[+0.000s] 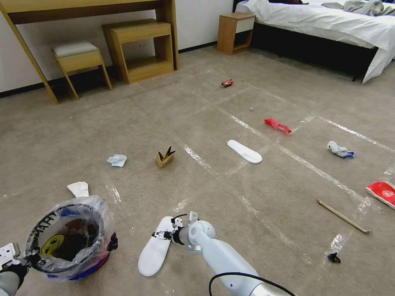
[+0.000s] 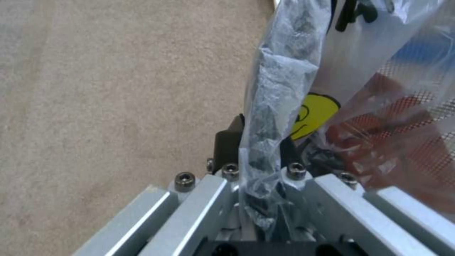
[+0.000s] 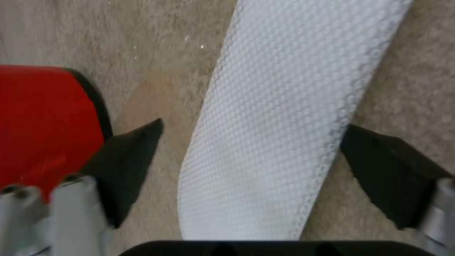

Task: Pick up the trash bin and place the garbage on the floor into it.

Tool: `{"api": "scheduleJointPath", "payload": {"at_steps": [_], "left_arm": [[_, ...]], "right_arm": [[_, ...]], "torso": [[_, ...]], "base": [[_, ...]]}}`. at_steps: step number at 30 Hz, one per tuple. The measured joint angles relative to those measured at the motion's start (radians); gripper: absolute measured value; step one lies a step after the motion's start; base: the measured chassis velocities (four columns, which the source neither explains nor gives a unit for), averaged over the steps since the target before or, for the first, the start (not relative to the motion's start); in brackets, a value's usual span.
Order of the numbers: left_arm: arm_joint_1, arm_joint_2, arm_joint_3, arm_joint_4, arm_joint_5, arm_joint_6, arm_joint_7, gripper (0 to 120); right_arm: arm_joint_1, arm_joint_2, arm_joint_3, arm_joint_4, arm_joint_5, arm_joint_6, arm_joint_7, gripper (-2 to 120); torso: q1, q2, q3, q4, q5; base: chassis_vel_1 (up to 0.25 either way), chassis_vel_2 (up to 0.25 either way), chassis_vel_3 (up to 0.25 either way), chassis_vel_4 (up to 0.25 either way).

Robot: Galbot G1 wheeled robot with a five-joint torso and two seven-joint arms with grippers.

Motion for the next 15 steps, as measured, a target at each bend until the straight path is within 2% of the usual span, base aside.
{"api": "scheduleJointPath", "payload": {"at_steps": [2, 3, 7, 12, 15], "left_arm": [[0.001, 0.0, 0.0, -0.002, 0.0, 0.0, 0.0, 1], [0.001, 0.0, 0.0, -0.002, 0.0, 0.0, 0.0, 1], [0.009, -0.002, 0.0, -0.009, 0.0, -0.004, 0.003, 1], [0.011, -0.005, 0.0, -0.013, 0.002, -0.006, 0.007, 1], [0.014, -0.009, 0.001, -0.016, 0.006, -0.01, 0.013, 1]], "right_arm": [[0.003, 0.0, 0.001, -0.005, -0.005, 0.002, -0.003, 79], [0.003, 0.0, 0.001, -0.005, -0.005, 0.002, -0.003, 79], [0.014, -0.001, -0.001, -0.023, -0.015, 0.008, -0.006, 59], [0.02, -0.002, -0.006, -0.031, -0.019, 0.01, -0.005, 48], [0.025, -0.002, -0.011, -0.038, -0.025, 0.013, -0.005, 32]], "torso": [[0.0, 0.0, 0.0, -0.0003, -0.0003], [0.0, 0.0, 0.0, -0.0003, -0.0003], [0.0, 0.0, 0.0, -0.0002, -0.0004], [0.0, 0.0, 0.0, -0.0002, -0.0004], [0.0, 0.0, 0.0, 0.0005, 0.0]], "base": [[0.0, 0.0, 0.0, 0.0], [0.0, 0.0, 0.0, 0.0], [0.0, 0.0, 0.0, 0.0], [0.0, 0.0, 0.0, 0.0], [0.0, 0.0, 0.0, 0.0]]}}
